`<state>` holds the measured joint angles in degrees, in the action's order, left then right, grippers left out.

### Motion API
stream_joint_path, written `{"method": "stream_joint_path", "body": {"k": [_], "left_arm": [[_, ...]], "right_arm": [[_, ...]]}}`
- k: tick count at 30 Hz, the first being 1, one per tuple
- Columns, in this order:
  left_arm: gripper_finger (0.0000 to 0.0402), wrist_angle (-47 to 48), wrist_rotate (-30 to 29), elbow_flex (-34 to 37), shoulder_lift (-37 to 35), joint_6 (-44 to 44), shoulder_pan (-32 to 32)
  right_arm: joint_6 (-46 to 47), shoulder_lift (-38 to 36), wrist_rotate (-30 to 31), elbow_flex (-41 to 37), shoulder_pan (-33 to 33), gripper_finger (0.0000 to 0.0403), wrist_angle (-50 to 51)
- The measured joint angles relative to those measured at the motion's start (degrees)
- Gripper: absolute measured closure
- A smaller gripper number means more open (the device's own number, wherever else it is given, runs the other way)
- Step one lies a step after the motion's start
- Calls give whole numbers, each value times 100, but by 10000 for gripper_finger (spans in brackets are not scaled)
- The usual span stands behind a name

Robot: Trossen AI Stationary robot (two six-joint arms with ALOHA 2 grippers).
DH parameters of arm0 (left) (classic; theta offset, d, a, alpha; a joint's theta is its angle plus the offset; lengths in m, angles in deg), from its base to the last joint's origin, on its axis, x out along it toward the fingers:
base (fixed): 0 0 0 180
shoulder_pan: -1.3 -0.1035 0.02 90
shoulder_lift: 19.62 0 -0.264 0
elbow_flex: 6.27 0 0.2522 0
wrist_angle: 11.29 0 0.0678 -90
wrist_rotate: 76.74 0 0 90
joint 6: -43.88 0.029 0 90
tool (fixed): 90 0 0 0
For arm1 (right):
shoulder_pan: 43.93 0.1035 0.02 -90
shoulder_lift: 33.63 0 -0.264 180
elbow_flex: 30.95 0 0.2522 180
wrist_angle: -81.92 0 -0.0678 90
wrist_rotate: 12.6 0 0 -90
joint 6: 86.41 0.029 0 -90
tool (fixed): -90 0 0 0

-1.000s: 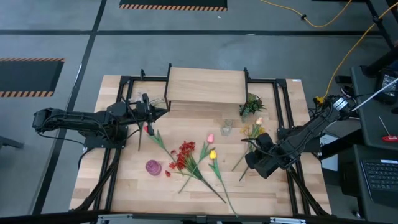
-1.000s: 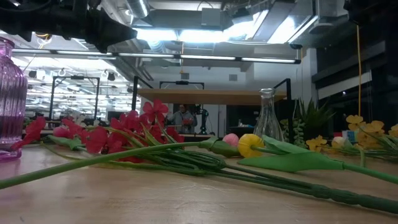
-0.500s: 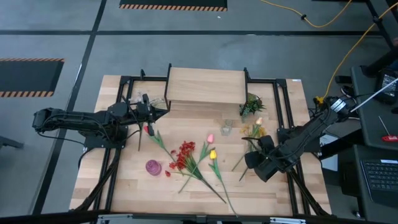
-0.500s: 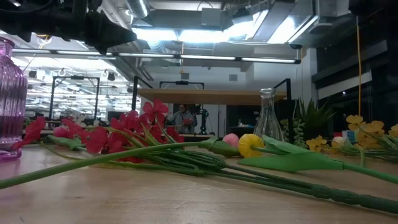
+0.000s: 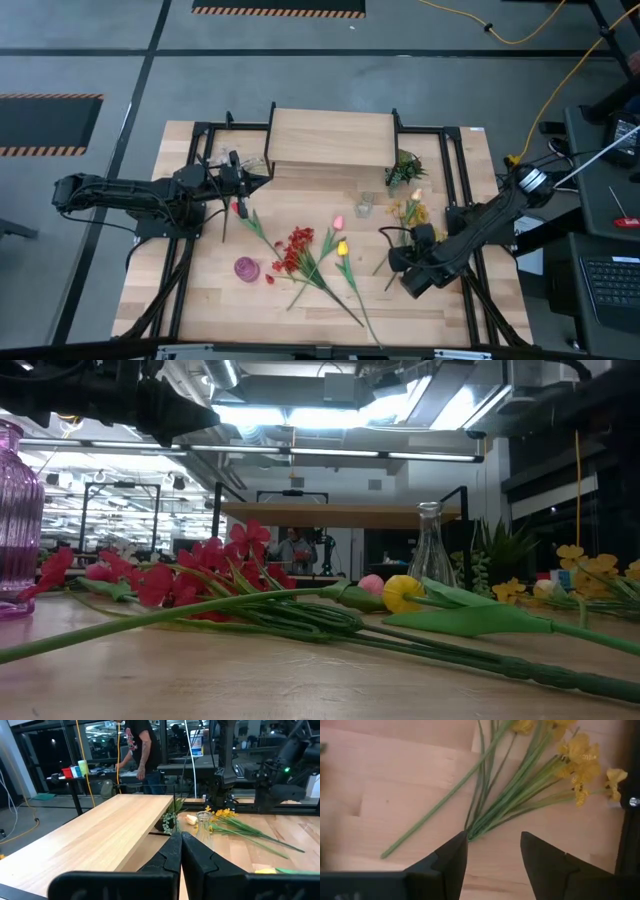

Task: Pick and place flowers into a vace then onto a shelf
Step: Put the yellow flowers into the transparent vase

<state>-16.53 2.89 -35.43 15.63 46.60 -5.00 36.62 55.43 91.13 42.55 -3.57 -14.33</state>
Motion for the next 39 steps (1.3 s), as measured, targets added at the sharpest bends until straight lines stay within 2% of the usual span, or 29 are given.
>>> {"method": "stream_joint_path", "body": {"k": [4, 13, 17, 21, 32, 35, 39], "left_arm": [[398, 0, 0, 0, 0, 0, 0], [398, -2, -1, 0, 0, 2, -1], [398, -3, -1, 0, 0, 2, -2], [398, -5, -1, 0, 0, 2, -2], [398, -5, -1, 0, 0, 2, -2], [398, -4, -1, 0, 0, 2, -2], [398, -5, -1, 0, 0, 2, -2]], "right_arm": [[107, 113, -49, -66, 2, 218, -149], [93, 118, -36, -1333, 2, 218, -2232], [171, 112, -5, -1672, 2, 218, -2683], [237, 91, 208, -1768, 15, 218, -2795], [307, 105, 187, -1773, -2, 222, -2642], [301, 107, 141, -1777, -4, 242, -2610], [296, 107, 11, -1779, -9, 290, -2571]]}}
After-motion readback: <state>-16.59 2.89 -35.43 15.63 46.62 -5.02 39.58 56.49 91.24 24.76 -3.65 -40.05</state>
